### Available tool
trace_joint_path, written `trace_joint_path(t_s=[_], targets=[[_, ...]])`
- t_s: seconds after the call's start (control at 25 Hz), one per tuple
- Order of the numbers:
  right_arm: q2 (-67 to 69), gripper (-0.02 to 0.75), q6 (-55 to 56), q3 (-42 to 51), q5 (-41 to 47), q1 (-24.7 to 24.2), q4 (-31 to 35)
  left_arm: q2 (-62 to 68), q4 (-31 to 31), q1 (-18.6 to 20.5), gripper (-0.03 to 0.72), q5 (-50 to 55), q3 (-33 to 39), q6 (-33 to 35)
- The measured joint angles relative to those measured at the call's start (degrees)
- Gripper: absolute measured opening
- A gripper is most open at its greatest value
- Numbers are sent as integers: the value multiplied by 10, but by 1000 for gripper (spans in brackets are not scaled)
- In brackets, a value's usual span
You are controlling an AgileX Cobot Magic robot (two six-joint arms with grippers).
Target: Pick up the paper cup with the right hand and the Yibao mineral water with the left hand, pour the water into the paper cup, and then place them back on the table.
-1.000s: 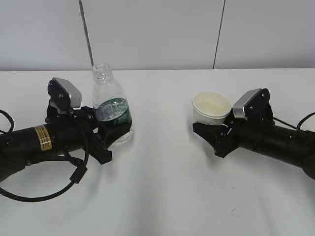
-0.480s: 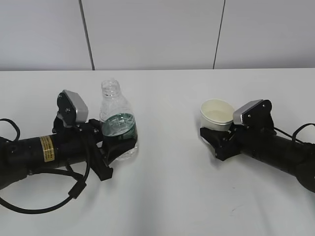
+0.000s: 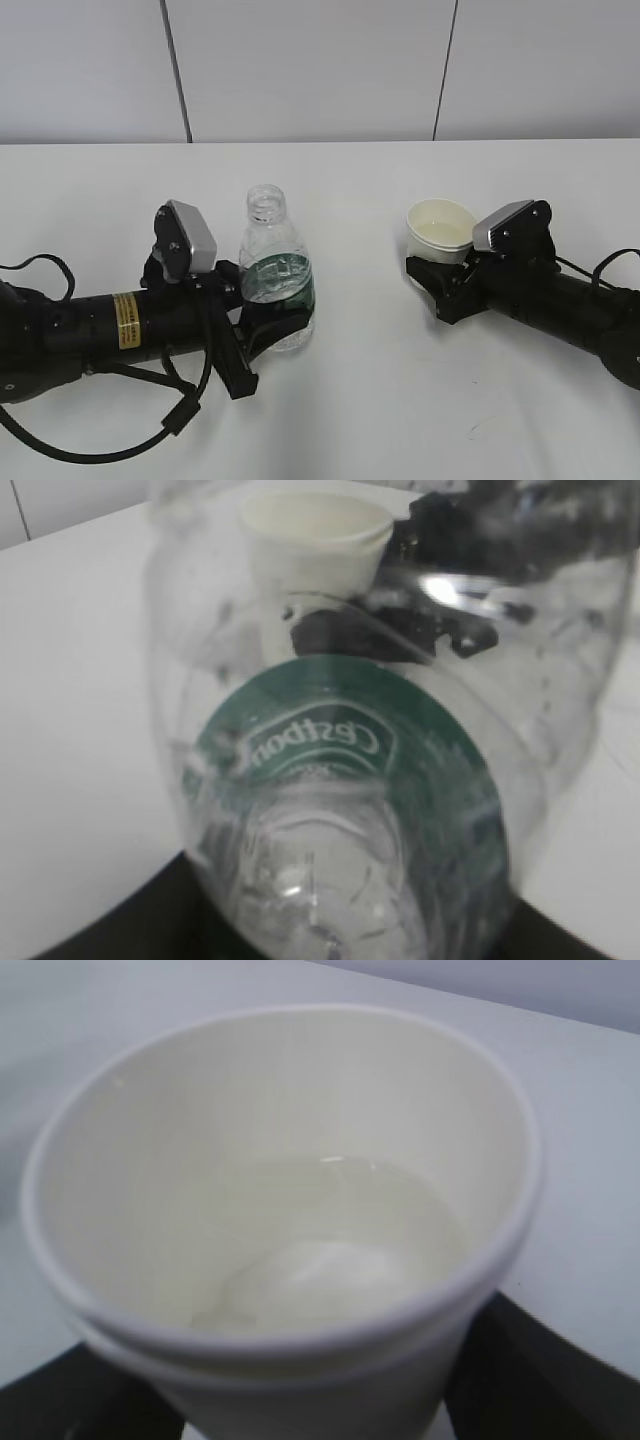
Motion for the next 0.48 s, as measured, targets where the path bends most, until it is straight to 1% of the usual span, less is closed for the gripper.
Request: trace_joint_path(t_s=[0.12,0.28,0.48], targets=[[2,523,0,-1,-1,0,0,0,-6,-1,322,0,0,0],[21,523,0,-10,-9,0,1,11,-30,-1,322,0,-1,2],[27,523,0,-22,-12,0,1,14,-42,-1,322,-1,-1,20]])
